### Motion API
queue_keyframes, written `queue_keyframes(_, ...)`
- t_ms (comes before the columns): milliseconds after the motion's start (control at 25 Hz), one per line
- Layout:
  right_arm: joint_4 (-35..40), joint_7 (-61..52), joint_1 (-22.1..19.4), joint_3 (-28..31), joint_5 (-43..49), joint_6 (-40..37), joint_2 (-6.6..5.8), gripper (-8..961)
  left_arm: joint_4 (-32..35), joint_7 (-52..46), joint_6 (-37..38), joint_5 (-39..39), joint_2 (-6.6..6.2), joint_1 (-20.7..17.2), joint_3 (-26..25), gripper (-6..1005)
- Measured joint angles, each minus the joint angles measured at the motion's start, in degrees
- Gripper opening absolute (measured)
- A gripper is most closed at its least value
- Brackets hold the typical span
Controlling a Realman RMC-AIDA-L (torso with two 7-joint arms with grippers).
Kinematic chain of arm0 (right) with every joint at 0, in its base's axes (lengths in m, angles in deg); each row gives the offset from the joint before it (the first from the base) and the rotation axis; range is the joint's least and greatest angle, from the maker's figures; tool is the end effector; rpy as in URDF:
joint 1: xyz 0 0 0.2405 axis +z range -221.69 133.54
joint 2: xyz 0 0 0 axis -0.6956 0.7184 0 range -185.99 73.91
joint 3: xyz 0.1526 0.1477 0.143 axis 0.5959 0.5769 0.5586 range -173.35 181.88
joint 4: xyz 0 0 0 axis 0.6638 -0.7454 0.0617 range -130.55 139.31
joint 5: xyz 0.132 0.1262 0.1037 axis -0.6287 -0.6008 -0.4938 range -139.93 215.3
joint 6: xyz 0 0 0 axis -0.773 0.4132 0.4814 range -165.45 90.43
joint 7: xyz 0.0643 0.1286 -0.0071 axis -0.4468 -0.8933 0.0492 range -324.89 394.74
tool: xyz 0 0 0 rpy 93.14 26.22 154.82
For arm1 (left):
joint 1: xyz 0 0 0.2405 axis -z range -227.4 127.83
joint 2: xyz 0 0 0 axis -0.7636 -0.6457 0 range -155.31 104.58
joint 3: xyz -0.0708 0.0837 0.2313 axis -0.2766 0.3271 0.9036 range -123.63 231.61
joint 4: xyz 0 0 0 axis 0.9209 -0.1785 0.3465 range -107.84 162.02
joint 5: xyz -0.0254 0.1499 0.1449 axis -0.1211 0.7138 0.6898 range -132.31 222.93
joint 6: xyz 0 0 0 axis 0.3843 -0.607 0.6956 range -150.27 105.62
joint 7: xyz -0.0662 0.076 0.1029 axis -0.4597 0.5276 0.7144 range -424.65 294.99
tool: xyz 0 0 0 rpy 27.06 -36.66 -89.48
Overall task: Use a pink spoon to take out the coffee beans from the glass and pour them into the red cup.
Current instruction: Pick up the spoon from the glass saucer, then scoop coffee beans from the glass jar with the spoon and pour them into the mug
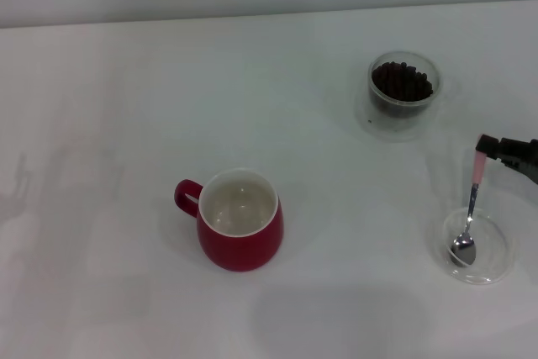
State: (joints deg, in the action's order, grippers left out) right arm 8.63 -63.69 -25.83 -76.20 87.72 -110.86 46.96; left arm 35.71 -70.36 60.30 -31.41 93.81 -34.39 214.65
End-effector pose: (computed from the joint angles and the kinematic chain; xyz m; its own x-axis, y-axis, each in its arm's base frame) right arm 0.4057 0.2632 0.0436 -0.0559 -0.6692 -0.7409 -0.9880 -0.0701 0.1379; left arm -0.3529 0.2561 -0.0068 0.7149 -0.1261 0.6878 0.6844 -0.0754 -0.7252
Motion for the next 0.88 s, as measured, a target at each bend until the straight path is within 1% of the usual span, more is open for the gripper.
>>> queue_keyframes(280,0.33,-0.9,-1.78,3.83,-0.25,-1.26,0.24,142,-0.01,0.0,0.0,-0.19,0.0,0.16,0.0,730)
queue_keyframes(400,1.28,-0.15,-3.04,7.45,-0.51,-2.98,0.7,142,-0.01,0.0,-0.02,-0.19,0.0,0.17,0.0,730)
queue_keyframes(520,4.34,1.58,-4.21,12.95,-0.55,-5.53,2.11,143,-0.01,0.0,-0.05,-0.19,0.0,0.19,0.0,730)
queue_keyframes(640,8.18,4.2,-4.51,17.53,-0.56,-7.11,4.4,143,-0.01,0.0,-0.06,-0.19,0.0,0.25,0.0,730)
queue_keyframes(760,11.19,7.59,-3.41,21.79,-0.55,-7.43,6.86,144,-0.01,0.0,-0.08,-0.19,0.01,0.31,0.01,729)
queue_keyframes(880,12.41,11.77,-1.1,25.04,-0.56,-7.38,8.78,144,0.0,-0.01,-0.1,-0.19,0.0,0.41,0.01,729)
